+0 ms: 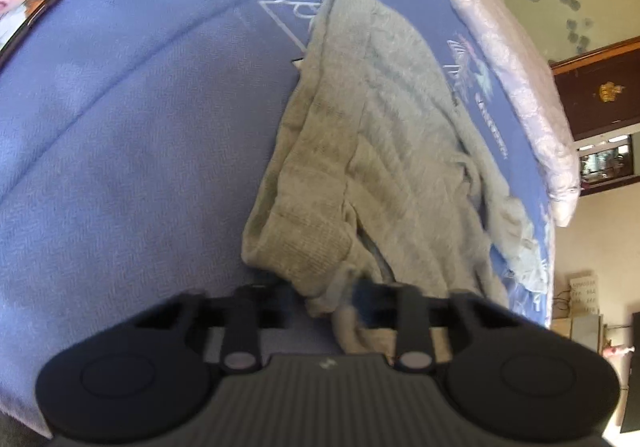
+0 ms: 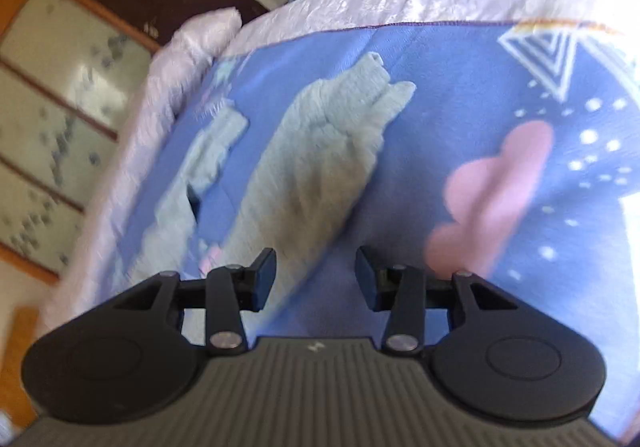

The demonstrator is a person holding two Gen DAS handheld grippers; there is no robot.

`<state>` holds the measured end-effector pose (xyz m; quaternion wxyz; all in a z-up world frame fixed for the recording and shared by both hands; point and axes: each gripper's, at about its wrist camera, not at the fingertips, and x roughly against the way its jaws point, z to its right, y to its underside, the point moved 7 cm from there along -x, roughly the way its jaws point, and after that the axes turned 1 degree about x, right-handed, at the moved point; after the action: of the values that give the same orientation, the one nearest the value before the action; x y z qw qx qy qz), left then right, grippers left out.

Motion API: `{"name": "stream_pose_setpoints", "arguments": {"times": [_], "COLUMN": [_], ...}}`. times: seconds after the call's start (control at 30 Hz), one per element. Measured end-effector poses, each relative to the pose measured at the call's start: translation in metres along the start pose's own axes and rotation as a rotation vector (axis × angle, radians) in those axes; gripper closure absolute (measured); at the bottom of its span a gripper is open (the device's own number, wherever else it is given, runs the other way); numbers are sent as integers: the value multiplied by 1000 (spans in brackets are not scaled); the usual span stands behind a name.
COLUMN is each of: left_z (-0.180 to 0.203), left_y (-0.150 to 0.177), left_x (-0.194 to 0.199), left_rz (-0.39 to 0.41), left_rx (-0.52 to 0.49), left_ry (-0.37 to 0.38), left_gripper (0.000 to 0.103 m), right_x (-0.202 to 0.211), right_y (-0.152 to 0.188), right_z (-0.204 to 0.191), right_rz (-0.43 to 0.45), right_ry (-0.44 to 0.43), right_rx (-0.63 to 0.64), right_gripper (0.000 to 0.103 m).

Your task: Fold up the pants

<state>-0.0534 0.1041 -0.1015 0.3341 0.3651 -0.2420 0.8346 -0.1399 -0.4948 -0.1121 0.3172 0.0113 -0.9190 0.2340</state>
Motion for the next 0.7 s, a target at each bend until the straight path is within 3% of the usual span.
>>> {"name": "stream_pose_setpoints", "arguments": {"times": [0.03, 0.1, 0.2, 0.27, 0.4, 0.43, 0.53, 0.6, 0.7], "left_z": [-1, -2, 0, 3, 6, 3, -2, -1, -6], "left_y": [0, -1, -6, -7, -13, -15, -13, -10, -9], "left_x": [1, 9, 32, 47, 58, 56, 50, 49, 46], "left_rz": [6, 21, 61, 79, 127, 121, 105, 109, 94], "left_rx": [1, -7, -32, -46, -95, -84, -50, -61, -64], "left_ry": [-12, -25, -37, -18, -85, -89, -95, -100, -109], "left_gripper": [83, 86, 87, 87, 87, 87, 87, 86, 86], "right_x": [-5, -14, -1, 17, 11, -4, -62, -80, -65], "right_y": [-5, -15, -31, -43, -74, -81, -90, -88, -83], "right_z": [0, 3, -7, -34, -102, -119, -149, -142, -115], "right_rz": [11, 18, 60, 114, 136, 124, 41, 36, 55], "right_ry": [-11, -4, -55, -122, -176, -164, -106, 32, -18], "right_rx": [-29, -70, -98, -64, 60, 89, 219, 270, 274], "right_gripper": [62, 98, 98, 99, 99, 99, 85, 79, 75]}}
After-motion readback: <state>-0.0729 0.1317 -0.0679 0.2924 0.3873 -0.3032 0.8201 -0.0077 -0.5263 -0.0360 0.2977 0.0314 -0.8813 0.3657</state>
